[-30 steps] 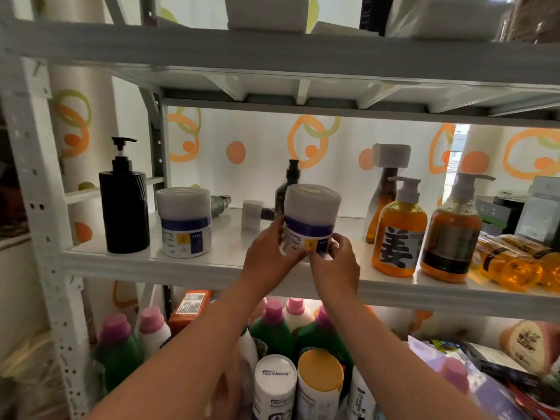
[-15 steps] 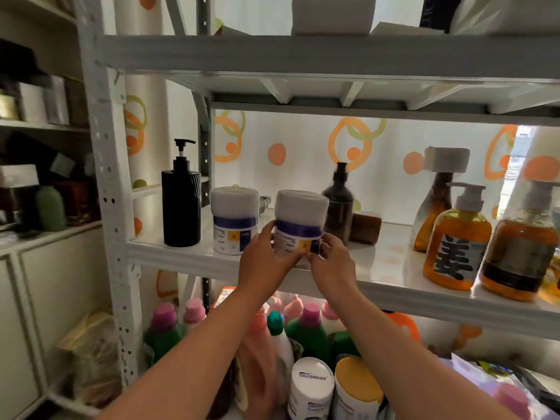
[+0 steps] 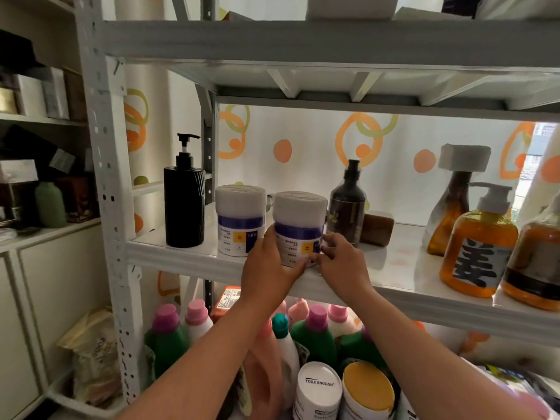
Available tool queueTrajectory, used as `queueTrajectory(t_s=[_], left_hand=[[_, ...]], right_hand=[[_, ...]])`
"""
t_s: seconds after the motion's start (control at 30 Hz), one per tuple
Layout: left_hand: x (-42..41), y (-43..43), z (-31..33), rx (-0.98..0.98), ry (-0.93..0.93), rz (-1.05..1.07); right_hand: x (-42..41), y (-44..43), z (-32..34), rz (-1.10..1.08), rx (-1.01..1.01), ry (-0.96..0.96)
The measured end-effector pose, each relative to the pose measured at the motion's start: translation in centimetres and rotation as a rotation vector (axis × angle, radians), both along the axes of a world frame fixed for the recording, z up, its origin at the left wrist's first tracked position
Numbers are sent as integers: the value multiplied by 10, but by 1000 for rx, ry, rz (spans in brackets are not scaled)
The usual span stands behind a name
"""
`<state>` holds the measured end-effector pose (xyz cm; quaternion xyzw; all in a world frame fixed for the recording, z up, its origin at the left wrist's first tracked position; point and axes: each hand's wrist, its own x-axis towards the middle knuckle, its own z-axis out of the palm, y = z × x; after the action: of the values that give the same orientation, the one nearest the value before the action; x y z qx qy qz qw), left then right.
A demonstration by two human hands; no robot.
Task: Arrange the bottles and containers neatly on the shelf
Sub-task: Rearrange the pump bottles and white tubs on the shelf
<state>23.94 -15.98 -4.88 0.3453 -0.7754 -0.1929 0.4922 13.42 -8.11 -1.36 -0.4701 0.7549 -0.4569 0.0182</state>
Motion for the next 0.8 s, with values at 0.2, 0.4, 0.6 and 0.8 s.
queueTrajectory(t_s=[0.2, 0.4, 0.6, 0.8], left_hand=[[3, -2, 0, 24, 2, 27], [11, -7, 1, 53, -13, -16], [17, -6, 3, 45, -8, -46], [19, -5, 5, 56, 12, -63]], right_hand=[[-2, 1, -6, 8, -24, 43], [0, 2, -10, -19, 34, 90], [0, 4, -10, -23, 57, 120], [-2, 4, -11, -6, 79, 153]])
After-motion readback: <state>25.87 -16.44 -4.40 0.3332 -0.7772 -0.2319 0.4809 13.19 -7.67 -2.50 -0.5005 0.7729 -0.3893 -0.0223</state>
